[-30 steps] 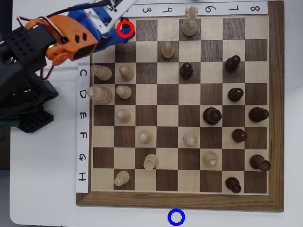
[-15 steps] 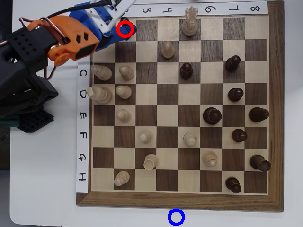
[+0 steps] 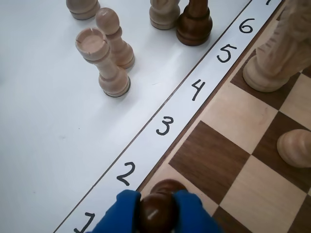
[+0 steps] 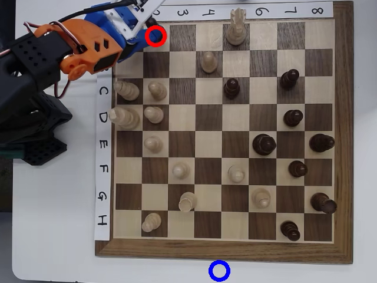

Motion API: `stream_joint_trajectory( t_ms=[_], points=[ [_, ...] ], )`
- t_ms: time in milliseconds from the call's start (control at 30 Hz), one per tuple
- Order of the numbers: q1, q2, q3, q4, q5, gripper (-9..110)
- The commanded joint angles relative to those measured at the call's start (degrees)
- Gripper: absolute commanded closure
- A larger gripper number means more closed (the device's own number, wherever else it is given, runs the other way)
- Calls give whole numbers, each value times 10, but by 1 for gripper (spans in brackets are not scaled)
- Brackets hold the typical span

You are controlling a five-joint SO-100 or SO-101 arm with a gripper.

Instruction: Move the piece to destination

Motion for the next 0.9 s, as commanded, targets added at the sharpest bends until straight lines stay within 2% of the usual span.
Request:
stream_joint_trajectory(
  t_ms=[0,133,567,867],
  points=[
    [30,5,-7,-21,282,101],
    [59,30,-13,-14,275,101],
    [178,123,-172,140,173,101],
    [197,160,-287,226,149,101]
  ],
)
